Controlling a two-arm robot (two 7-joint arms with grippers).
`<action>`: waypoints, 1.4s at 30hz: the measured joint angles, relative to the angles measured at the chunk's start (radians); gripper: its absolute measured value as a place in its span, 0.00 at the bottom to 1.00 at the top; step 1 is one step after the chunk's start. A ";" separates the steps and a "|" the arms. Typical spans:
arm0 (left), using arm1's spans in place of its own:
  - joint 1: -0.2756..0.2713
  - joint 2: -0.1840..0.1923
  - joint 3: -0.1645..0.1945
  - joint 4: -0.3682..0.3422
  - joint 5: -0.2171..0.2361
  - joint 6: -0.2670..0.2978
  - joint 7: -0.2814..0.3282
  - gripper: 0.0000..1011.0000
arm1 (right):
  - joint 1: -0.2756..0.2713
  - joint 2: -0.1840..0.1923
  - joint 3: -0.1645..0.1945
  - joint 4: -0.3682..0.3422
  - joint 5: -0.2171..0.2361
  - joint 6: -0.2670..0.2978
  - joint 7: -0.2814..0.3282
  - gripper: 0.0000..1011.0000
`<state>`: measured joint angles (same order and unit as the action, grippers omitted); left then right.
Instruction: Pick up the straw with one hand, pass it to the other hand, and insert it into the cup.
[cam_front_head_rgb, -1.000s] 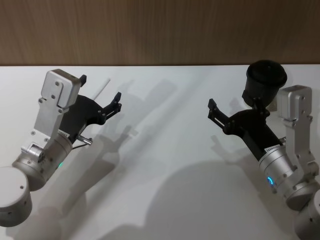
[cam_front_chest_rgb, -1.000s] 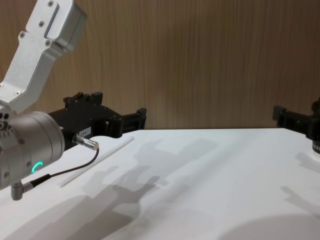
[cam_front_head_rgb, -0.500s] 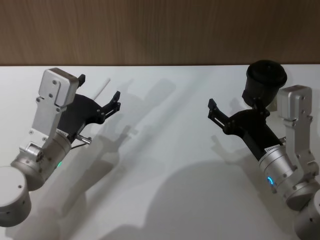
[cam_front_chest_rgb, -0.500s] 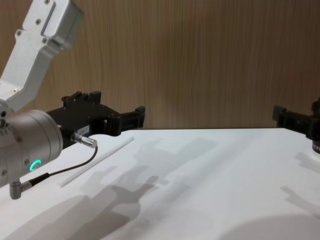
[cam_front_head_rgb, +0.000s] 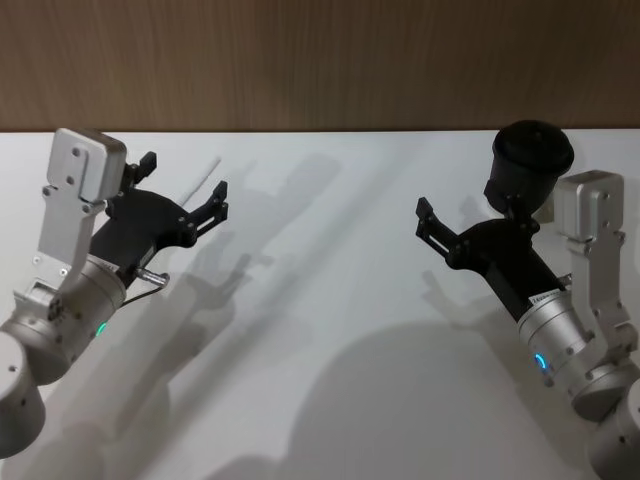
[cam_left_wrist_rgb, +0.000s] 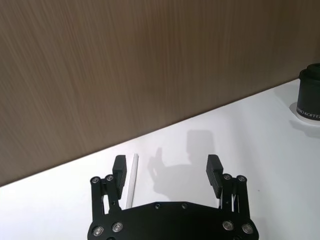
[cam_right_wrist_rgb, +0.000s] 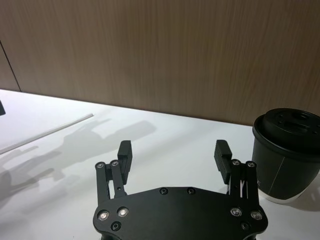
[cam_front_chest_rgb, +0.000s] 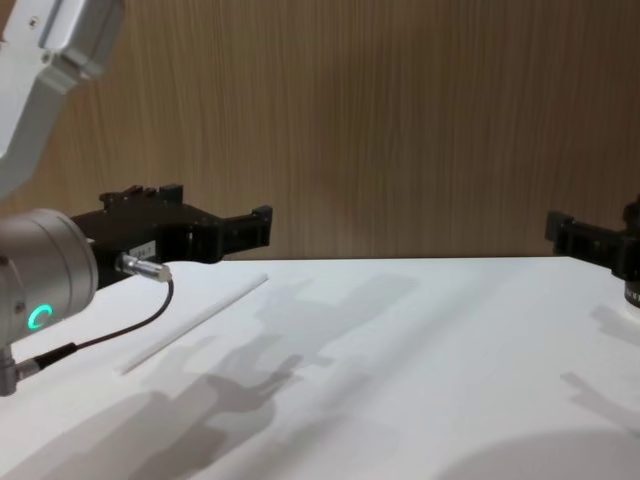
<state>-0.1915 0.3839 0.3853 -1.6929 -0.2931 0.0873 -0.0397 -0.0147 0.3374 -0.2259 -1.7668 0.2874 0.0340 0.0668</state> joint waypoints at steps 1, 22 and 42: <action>0.000 0.000 0.000 0.000 0.000 0.000 0.000 0.99 | 0.000 0.000 0.000 0.000 0.000 0.000 0.000 0.99; 0.010 0.038 -0.047 -0.062 -0.041 0.167 -0.019 0.99 | 0.000 0.000 0.000 0.000 0.000 0.000 0.000 0.99; 0.003 0.018 -0.073 -0.020 -0.041 0.212 -0.020 0.99 | 0.000 0.000 0.000 0.000 0.000 0.000 0.000 0.99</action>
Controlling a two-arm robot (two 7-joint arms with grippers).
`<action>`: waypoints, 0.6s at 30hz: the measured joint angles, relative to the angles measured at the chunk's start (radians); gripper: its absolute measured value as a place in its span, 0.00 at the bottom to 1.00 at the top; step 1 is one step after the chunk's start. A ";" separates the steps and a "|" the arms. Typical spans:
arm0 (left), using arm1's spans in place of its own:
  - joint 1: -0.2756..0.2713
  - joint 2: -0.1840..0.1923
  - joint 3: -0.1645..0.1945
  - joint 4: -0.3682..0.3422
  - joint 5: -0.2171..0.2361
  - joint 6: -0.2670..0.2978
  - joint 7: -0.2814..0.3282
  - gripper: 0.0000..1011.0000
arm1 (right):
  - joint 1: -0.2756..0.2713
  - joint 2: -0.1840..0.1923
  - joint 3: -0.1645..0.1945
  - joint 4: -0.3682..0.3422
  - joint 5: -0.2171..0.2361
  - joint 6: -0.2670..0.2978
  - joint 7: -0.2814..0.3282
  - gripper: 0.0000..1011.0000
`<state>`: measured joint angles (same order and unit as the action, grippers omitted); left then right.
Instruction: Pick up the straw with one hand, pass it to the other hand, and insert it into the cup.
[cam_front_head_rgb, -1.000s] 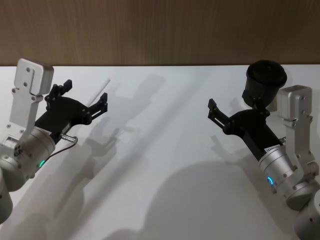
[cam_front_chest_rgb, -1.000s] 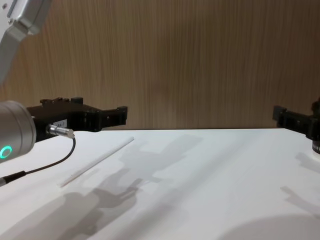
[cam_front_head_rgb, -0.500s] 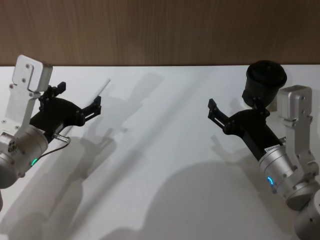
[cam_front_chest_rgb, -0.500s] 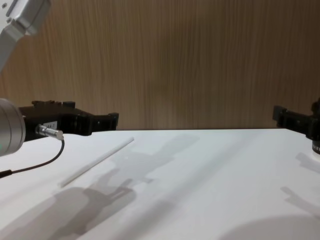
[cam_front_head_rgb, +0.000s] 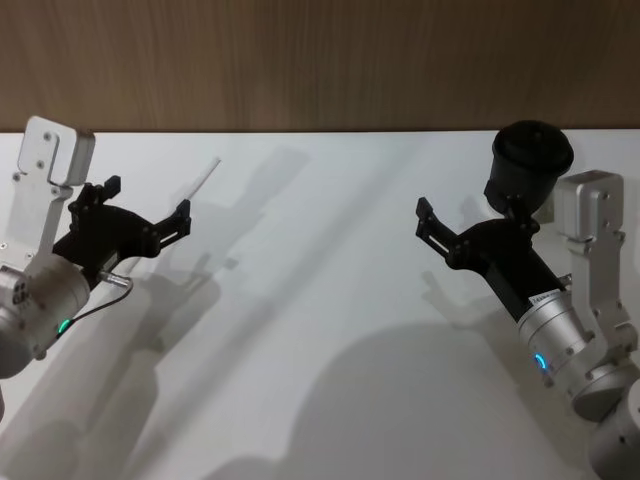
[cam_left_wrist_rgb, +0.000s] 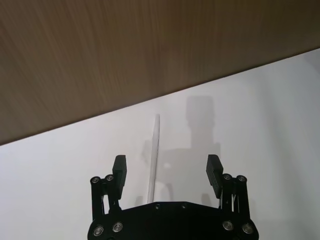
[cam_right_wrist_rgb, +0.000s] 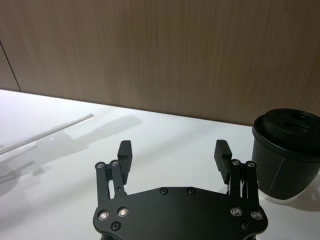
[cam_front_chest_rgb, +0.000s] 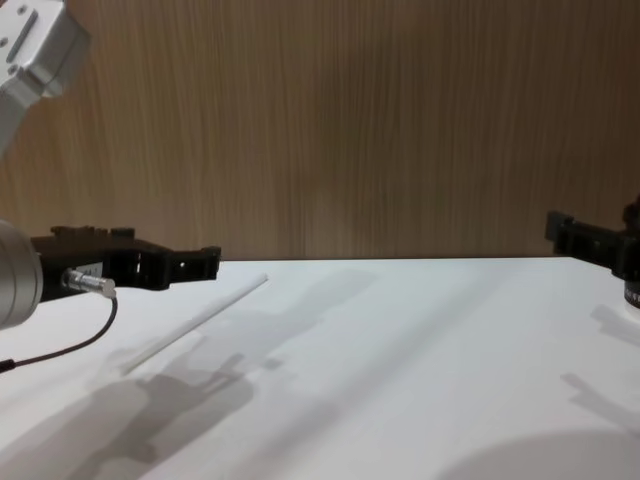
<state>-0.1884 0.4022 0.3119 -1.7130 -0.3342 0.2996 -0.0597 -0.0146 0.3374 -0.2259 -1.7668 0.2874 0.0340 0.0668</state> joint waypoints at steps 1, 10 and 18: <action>0.001 -0.002 -0.002 0.002 -0.001 0.001 0.001 0.99 | 0.000 0.000 0.000 0.000 0.000 0.000 0.000 0.99; 0.002 -0.023 -0.022 0.029 -0.019 0.022 0.006 0.99 | 0.000 0.000 0.000 0.000 0.000 0.000 0.000 0.99; -0.008 -0.032 -0.030 0.052 -0.025 0.042 0.002 0.99 | 0.000 0.000 0.000 0.000 0.000 0.000 0.000 0.99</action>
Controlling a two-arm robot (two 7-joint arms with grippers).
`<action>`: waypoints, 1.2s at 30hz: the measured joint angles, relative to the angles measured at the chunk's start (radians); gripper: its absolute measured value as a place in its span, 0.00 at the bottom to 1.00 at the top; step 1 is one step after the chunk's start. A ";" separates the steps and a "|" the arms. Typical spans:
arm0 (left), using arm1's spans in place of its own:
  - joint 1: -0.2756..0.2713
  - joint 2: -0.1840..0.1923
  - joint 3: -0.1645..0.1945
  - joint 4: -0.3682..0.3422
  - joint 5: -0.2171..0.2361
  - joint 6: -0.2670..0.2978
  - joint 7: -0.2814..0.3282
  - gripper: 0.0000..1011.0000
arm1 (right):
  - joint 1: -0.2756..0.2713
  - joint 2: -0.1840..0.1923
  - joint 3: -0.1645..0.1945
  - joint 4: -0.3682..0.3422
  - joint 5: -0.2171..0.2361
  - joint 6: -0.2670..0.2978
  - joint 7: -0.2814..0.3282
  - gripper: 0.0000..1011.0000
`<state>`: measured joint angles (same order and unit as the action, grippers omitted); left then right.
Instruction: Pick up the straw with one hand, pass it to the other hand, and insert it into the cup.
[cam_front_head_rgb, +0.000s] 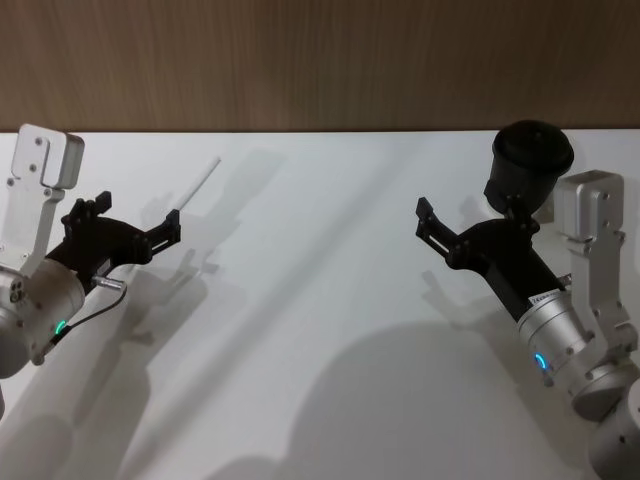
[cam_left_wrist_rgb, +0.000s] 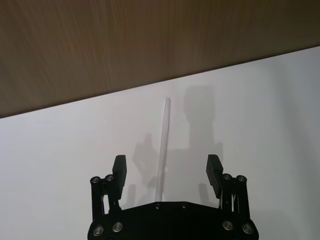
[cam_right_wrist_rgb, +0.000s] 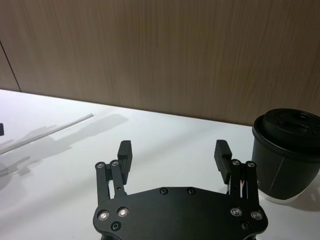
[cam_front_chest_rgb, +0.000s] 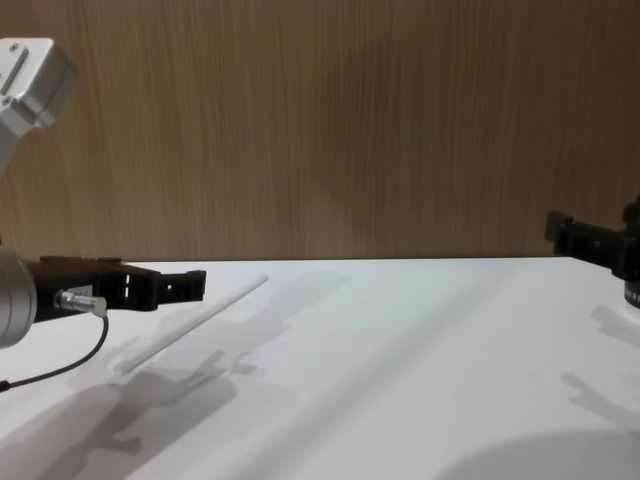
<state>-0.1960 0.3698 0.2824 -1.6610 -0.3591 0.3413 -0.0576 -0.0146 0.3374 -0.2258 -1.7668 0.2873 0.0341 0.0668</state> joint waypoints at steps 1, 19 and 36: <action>-0.003 -0.001 0.000 0.004 0.000 0.004 -0.002 0.99 | 0.000 0.000 0.000 0.000 0.000 0.000 0.000 0.99; -0.044 -0.026 -0.006 0.063 -0.011 0.027 -0.039 0.99 | 0.000 0.000 0.000 0.000 0.000 0.000 0.000 0.99; -0.071 -0.053 -0.008 0.093 -0.015 0.047 -0.060 0.99 | 0.000 0.000 0.000 0.000 0.000 0.000 0.000 0.99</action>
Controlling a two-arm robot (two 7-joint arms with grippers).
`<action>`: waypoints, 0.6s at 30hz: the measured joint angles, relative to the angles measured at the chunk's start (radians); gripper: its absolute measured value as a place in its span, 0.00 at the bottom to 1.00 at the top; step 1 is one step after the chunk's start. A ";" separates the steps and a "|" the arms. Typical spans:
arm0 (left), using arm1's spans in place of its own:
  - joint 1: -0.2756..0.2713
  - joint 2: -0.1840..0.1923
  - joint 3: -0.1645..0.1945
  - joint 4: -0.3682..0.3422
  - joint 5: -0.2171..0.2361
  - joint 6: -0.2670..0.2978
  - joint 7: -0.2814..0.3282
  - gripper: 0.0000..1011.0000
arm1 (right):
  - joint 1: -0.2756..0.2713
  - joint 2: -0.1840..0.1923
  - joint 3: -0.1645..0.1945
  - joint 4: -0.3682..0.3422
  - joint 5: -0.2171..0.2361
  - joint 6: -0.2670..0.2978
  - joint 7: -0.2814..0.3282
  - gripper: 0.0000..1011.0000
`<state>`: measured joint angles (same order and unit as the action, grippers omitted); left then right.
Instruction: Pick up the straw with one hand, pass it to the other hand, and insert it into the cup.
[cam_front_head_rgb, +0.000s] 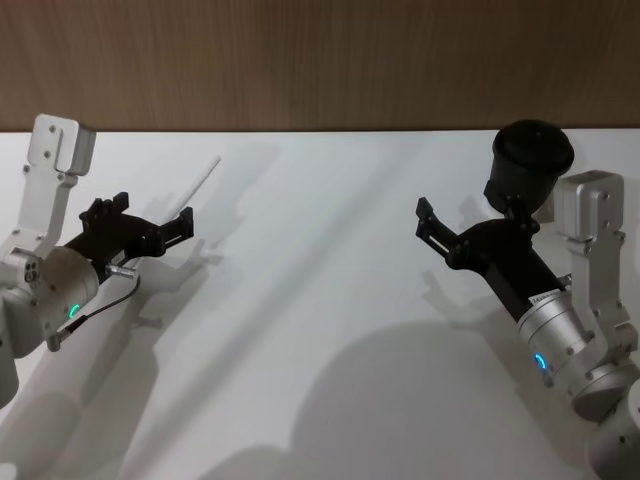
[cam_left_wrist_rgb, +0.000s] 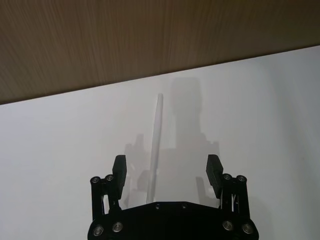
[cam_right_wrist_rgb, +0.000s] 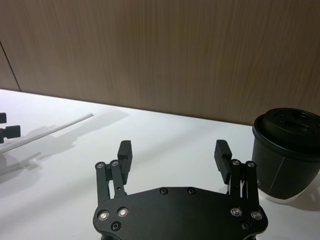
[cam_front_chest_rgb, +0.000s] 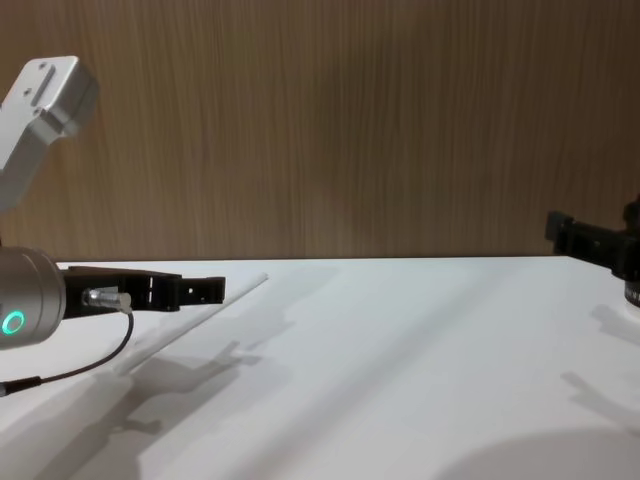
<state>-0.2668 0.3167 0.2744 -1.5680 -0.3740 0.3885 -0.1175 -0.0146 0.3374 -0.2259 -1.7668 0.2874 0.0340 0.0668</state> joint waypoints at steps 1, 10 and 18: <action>-0.002 0.000 0.002 0.000 0.004 0.002 0.000 0.99 | 0.000 0.000 0.000 0.000 0.000 0.000 0.000 0.99; -0.006 0.002 0.013 0.004 0.028 0.007 -0.002 0.99 | 0.000 0.000 0.000 0.000 0.000 0.000 0.000 0.99; -0.004 -0.003 0.014 0.014 0.042 0.001 0.000 0.99 | 0.000 0.000 0.000 0.000 0.000 0.000 0.000 0.99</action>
<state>-0.2710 0.3133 0.2888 -1.5543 -0.3321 0.3895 -0.1178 -0.0146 0.3374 -0.2258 -1.7668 0.2873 0.0341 0.0668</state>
